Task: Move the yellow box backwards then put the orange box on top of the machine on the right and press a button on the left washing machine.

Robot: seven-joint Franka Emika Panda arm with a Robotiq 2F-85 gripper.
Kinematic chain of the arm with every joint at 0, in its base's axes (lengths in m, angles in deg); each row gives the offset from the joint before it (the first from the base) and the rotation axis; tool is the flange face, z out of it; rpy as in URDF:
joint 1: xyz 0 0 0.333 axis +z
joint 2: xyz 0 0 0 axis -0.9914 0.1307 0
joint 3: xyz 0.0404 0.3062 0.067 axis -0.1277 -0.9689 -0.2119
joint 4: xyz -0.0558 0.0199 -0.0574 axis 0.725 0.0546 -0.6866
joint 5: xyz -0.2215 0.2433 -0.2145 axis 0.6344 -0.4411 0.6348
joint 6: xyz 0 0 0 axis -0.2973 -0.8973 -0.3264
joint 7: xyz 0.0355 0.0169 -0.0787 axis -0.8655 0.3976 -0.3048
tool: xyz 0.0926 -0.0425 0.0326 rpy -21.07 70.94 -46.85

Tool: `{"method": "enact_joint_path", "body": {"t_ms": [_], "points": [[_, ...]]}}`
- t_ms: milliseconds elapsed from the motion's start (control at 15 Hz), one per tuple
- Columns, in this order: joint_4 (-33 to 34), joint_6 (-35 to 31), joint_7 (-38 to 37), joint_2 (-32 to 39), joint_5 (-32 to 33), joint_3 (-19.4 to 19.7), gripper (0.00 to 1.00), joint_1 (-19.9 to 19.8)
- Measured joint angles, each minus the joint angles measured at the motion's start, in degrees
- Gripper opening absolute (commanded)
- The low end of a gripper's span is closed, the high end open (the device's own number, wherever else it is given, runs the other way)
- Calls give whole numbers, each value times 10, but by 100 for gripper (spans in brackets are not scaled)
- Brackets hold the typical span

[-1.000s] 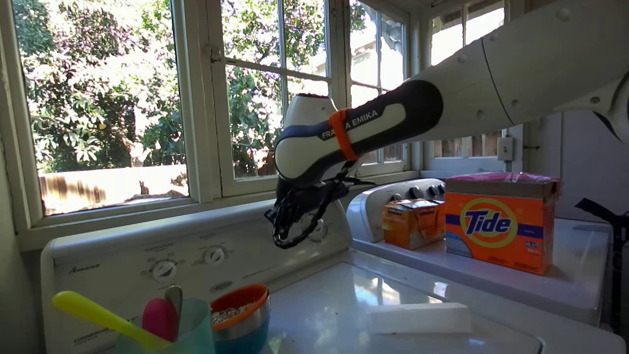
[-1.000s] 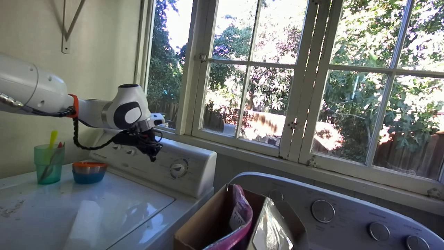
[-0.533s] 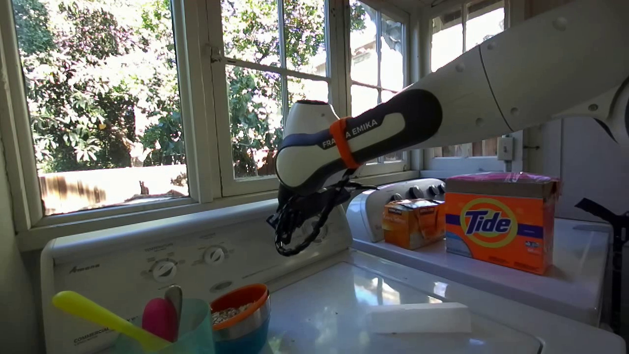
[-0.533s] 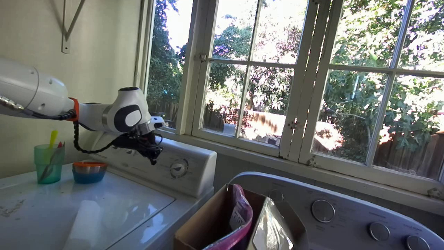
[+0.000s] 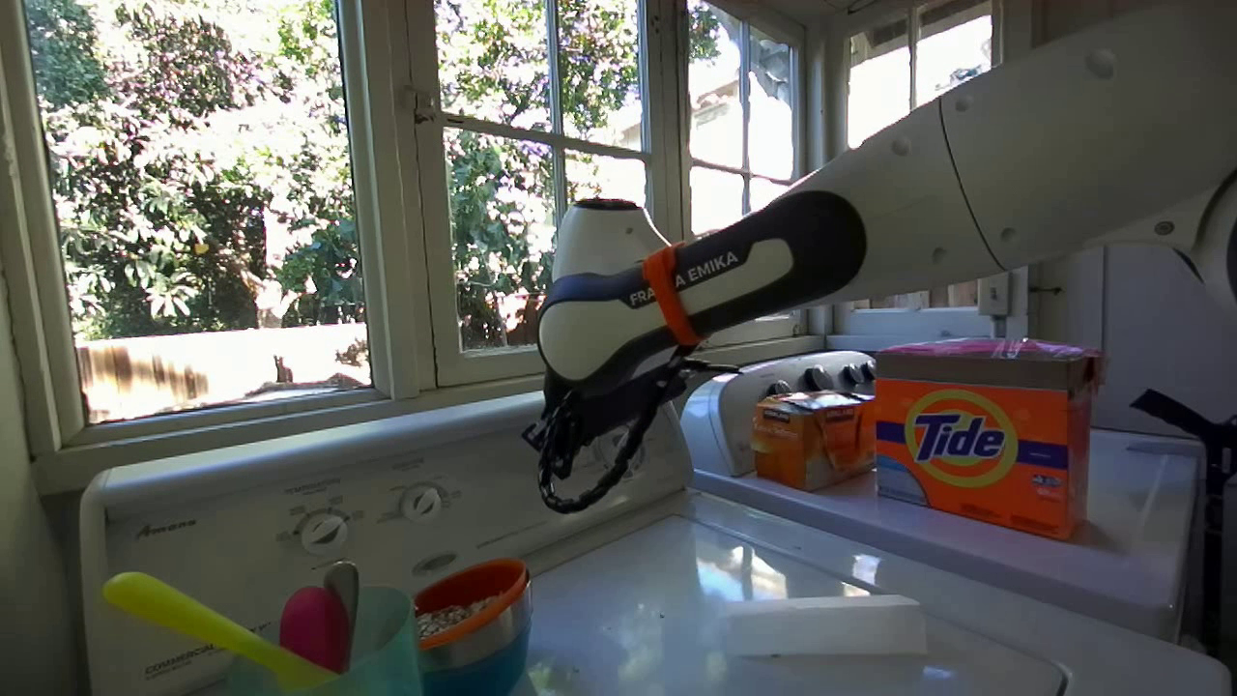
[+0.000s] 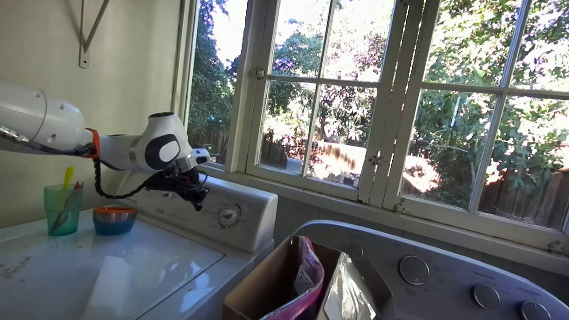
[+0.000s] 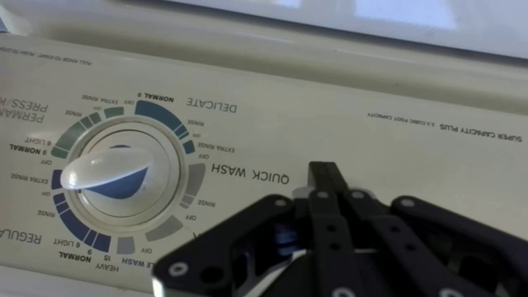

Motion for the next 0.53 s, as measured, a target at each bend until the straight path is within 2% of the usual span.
{"method": "enact_joint_path", "body": {"t_ms": [533], "points": [[16, -14, -13, 13, 1, 19, 0, 7]]}}
